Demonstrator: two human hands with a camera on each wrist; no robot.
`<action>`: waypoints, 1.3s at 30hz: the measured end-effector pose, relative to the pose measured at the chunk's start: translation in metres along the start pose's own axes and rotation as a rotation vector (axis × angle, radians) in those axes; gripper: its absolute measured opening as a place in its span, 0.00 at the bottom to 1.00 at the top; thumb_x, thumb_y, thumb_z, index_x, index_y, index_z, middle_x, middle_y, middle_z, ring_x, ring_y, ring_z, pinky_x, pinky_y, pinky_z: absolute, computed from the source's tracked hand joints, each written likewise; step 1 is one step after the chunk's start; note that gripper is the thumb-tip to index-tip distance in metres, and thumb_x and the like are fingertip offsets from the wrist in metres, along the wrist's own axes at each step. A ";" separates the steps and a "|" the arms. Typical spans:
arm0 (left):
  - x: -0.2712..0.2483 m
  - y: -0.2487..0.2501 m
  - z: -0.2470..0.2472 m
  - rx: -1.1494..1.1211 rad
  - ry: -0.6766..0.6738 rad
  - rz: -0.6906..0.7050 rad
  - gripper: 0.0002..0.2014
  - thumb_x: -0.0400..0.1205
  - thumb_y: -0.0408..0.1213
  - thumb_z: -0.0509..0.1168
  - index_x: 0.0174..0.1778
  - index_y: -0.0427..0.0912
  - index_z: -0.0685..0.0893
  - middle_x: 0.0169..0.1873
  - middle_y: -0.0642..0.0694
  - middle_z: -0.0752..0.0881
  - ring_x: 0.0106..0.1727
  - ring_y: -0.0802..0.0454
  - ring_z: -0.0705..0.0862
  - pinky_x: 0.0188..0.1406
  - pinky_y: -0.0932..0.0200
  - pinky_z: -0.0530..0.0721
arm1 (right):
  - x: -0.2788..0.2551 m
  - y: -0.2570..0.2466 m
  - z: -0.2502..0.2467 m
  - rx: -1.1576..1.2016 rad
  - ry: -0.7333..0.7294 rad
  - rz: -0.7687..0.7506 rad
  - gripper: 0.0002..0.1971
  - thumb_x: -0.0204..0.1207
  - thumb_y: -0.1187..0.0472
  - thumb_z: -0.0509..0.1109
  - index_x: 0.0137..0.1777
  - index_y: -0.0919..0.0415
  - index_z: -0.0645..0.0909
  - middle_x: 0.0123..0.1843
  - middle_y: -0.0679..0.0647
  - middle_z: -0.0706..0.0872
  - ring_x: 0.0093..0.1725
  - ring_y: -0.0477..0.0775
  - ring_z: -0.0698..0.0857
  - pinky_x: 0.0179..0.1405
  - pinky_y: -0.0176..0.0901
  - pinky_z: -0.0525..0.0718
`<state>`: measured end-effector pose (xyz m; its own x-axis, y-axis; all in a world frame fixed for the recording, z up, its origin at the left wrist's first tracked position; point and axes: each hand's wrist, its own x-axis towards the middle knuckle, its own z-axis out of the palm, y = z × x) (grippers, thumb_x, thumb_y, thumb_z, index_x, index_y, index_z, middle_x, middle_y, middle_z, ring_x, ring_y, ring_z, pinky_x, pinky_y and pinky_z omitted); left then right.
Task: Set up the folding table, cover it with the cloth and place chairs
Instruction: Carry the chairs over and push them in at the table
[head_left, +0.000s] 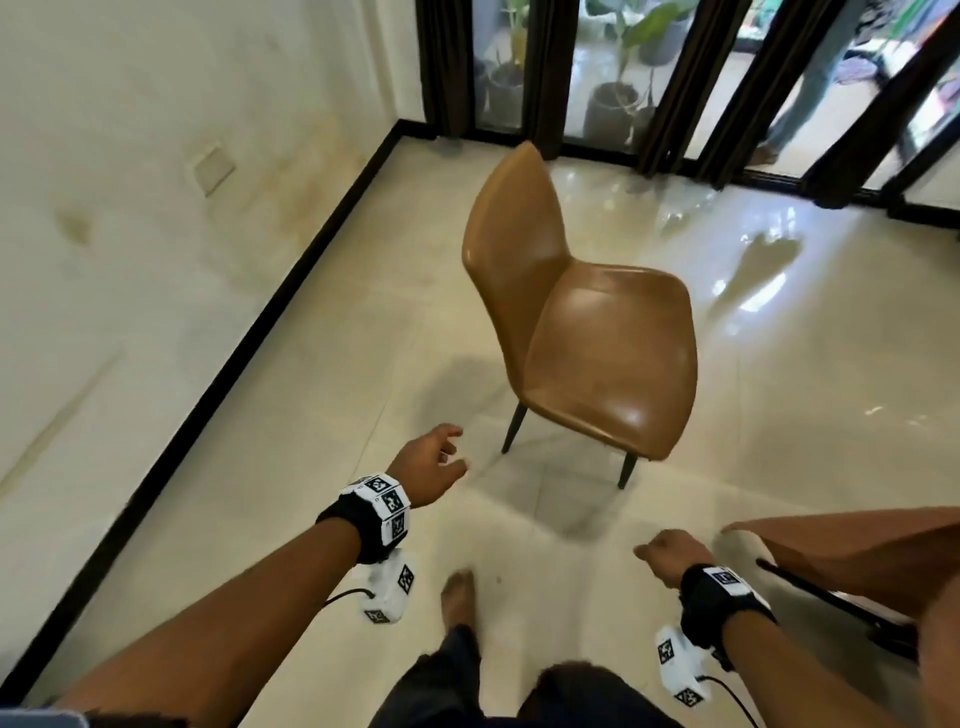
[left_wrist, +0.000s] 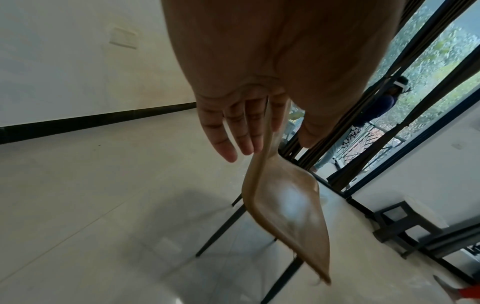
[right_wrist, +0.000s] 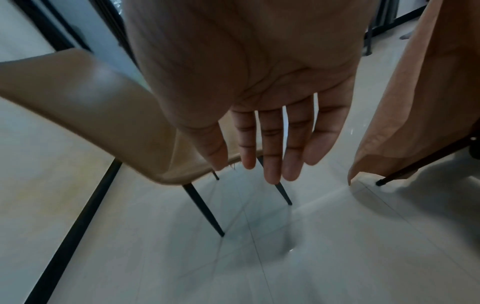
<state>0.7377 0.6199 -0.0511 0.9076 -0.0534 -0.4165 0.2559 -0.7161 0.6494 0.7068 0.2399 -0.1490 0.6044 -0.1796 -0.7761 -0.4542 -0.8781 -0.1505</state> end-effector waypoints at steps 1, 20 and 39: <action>0.020 0.004 -0.015 -0.027 0.025 0.002 0.24 0.82 0.44 0.71 0.73 0.46 0.75 0.54 0.47 0.83 0.53 0.50 0.84 0.58 0.56 0.81 | 0.008 -0.008 -0.011 0.021 0.012 0.010 0.16 0.79 0.43 0.69 0.42 0.57 0.81 0.49 0.56 0.88 0.50 0.60 0.88 0.51 0.45 0.84; 0.337 0.118 -0.138 -0.207 0.159 -0.185 0.34 0.79 0.51 0.73 0.77 0.56 0.63 0.60 0.48 0.82 0.56 0.44 0.85 0.58 0.41 0.86 | 0.256 -0.059 -0.151 0.642 0.016 0.328 0.35 0.79 0.54 0.75 0.83 0.58 0.67 0.79 0.65 0.76 0.72 0.70 0.79 0.72 0.57 0.78; 0.372 0.129 -0.137 0.010 0.384 -0.227 0.22 0.75 0.51 0.76 0.63 0.48 0.83 0.48 0.52 0.86 0.47 0.62 0.84 0.43 0.57 0.81 | 0.357 -0.014 -0.098 1.167 0.017 0.666 0.47 0.58 0.47 0.84 0.77 0.66 0.73 0.66 0.66 0.85 0.59 0.71 0.85 0.66 0.66 0.82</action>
<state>1.1541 0.6030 -0.0359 0.8871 0.3669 -0.2802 0.4615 -0.6868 0.5616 0.9930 0.1444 -0.3643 0.0554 -0.4344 -0.8990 -0.9462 0.2648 -0.1863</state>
